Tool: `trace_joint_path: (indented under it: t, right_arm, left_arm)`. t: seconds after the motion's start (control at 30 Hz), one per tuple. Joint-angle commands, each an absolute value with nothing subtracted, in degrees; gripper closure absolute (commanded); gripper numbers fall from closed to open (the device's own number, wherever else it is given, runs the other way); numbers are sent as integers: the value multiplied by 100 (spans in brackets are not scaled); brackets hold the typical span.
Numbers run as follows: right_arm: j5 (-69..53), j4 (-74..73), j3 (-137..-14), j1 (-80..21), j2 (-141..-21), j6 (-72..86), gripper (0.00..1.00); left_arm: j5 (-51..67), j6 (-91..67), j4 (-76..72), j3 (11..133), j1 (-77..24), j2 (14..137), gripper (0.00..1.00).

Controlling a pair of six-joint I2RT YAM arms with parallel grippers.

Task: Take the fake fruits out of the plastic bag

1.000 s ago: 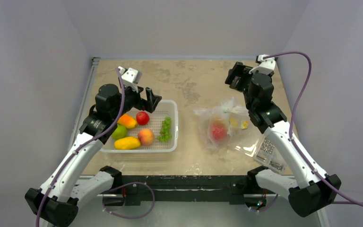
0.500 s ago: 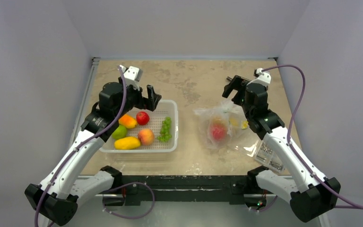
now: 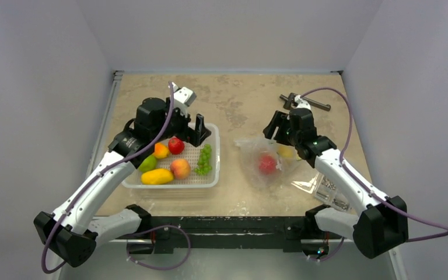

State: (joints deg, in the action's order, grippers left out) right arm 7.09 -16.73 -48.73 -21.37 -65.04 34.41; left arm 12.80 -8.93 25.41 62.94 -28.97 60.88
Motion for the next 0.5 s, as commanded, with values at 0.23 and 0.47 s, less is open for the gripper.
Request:
trace_joint_path:
  t: [0.23,0.47]
  right_arm:
    - [-1729,-754,-4033,-2291,-6314,3459,69]
    - [-1926,-549,-3765,-2430,-5658,3549,64]
  left_arm:
    - [1883,-665,2659,6711,-3673,6501,4]
    - [2305,-915,2394,6695,-4302,7083,6]
